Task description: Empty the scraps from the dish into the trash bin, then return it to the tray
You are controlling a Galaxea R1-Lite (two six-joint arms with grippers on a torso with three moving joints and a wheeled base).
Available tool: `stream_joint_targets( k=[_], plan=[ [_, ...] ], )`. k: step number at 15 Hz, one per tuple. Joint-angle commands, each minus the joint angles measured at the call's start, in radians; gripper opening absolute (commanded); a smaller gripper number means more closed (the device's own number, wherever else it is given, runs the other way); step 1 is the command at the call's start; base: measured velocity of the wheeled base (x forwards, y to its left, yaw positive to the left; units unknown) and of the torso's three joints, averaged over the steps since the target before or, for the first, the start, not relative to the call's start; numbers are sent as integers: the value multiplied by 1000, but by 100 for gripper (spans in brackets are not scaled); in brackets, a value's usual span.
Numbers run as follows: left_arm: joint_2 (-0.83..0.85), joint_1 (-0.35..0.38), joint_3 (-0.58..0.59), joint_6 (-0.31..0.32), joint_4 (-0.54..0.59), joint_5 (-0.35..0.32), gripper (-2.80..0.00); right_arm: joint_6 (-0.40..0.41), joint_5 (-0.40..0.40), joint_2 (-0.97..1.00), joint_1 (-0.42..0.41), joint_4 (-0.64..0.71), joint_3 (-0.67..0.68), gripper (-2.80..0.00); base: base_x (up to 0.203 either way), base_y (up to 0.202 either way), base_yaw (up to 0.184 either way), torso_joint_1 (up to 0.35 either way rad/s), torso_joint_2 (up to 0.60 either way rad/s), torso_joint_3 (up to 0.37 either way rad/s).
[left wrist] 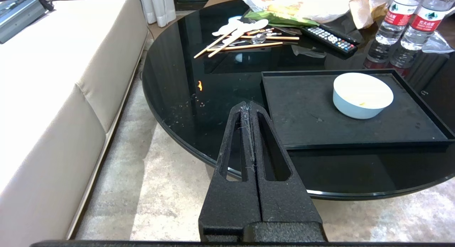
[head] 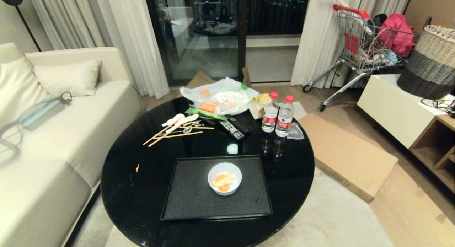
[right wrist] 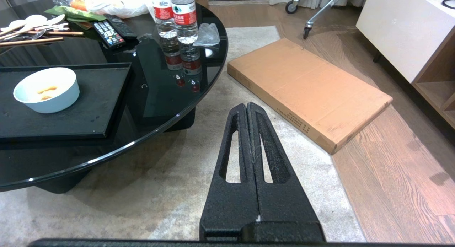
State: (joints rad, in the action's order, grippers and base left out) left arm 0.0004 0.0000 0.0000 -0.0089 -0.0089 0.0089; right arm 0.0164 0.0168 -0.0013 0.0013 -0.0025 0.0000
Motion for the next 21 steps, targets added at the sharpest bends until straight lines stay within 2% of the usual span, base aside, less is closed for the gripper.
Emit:
stream_joint_targets(
  k=[1,21],
  plan=[
    [0,0,0,0,0,0,-280,0,0,1,0,-1,0,-280,0,0,0,0,0,0],
    [0,0,0,0,0,0,-280,0,0,1,0,-1,-2,-280,0,0,0,0,0,0]
  ],
)
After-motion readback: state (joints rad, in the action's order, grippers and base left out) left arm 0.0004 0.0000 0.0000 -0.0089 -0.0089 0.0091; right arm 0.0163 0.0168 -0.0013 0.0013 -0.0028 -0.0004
